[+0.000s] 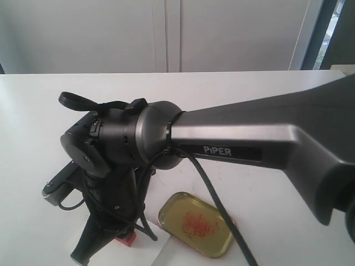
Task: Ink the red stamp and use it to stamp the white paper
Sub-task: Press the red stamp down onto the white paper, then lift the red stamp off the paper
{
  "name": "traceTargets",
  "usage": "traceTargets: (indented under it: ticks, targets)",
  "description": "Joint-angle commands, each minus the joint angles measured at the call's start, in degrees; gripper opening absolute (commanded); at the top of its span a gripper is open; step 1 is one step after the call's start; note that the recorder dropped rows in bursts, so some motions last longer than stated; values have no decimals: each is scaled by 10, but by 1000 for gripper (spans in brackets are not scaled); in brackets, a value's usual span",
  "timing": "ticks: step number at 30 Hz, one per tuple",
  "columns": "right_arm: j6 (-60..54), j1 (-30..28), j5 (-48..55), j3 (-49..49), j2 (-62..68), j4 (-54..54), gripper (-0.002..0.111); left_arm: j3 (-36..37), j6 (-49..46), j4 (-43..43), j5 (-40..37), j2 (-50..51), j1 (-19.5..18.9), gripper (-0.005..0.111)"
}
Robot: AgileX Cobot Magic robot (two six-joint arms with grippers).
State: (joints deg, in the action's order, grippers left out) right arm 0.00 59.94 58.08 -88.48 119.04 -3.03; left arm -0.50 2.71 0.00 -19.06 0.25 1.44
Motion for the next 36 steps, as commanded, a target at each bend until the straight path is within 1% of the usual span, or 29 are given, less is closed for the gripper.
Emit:
traceTargets:
  ticks: [1, 19, 23, 27, 29, 33, 36]
  targets:
    - [3, 0, 5, -4, -13, -4, 0, 5, 1, 0, -2, -2, -1, 0]
    - [3, 0, 3, -7, -18, -4, 0, 5, 1, 0, -2, -2, -1, 0]
    - [3, 0, 29, -15, -26, -4, 0, 5, 1, 0, -2, -2, -1, 0]
    - [0, -1, 20, -15, -31, 1, 0, 5, 1, 0, -2, -2, -1, 0]
    - [-4, -14, 17, -15, -31, 30, 0, 5, 1, 0, -2, -2, -1, 0]
    - [-49, -43, 16, -14, -31, 106, 0, 5, 1, 0, -2, -2, -1, 0]
    - [-74, -61, 12, -14, -31, 144, 0, 5, 1, 0, -2, -2, -1, 0]
